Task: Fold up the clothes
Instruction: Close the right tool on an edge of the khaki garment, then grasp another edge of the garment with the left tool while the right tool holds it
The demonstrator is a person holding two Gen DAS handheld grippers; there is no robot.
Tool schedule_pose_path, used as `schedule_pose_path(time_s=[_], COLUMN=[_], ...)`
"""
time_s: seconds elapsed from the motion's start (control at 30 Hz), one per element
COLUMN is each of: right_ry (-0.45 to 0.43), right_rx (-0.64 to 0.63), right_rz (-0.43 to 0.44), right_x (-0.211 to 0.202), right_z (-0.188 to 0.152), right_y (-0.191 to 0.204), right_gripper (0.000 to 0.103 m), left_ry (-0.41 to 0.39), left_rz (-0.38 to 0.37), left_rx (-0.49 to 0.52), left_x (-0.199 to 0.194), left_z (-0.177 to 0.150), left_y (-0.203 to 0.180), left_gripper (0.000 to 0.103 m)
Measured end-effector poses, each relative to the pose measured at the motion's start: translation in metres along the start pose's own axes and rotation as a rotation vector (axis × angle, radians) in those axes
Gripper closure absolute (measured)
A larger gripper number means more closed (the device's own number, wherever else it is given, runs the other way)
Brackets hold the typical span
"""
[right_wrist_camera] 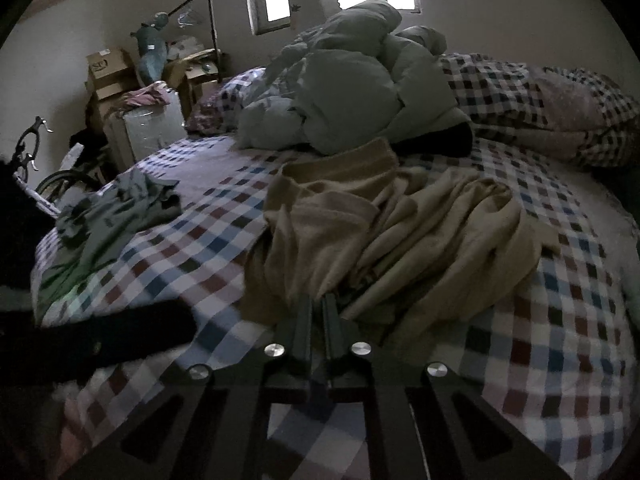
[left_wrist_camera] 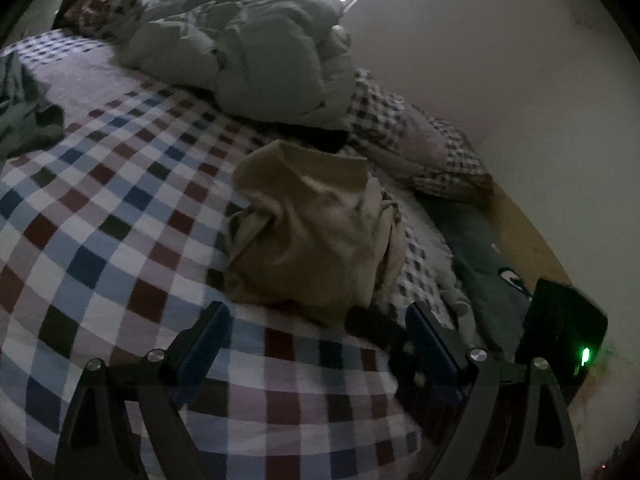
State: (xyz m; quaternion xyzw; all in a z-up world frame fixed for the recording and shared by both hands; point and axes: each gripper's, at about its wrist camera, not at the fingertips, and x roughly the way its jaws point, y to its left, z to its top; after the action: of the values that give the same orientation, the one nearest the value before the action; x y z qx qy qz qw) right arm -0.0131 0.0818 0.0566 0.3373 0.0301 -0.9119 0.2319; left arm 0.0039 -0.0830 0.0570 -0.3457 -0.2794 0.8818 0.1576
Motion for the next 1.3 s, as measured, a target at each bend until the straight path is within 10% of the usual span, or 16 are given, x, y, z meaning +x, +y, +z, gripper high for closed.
schedule_pose_path(time_s=[0.67, 1.3], right_ry=[0.009, 0.027], right_rx=[0.051, 0.265], right_rz=[0.133, -0.093], right_x=[-0.041, -0.083], right_z=[-0.056, -0.062], right_y=[0.013, -0.104], right_gripper=[0.101, 0.102], left_ry=[0.024, -0.010], left_rz=[0.022, -0.071], left_rx=[0.102, 0.247], left_x=[0.003, 0.004], left_z=[-0.009, -0.021], left_y=[-0.011, -0.044], left_gripper=[0.011, 0.011])
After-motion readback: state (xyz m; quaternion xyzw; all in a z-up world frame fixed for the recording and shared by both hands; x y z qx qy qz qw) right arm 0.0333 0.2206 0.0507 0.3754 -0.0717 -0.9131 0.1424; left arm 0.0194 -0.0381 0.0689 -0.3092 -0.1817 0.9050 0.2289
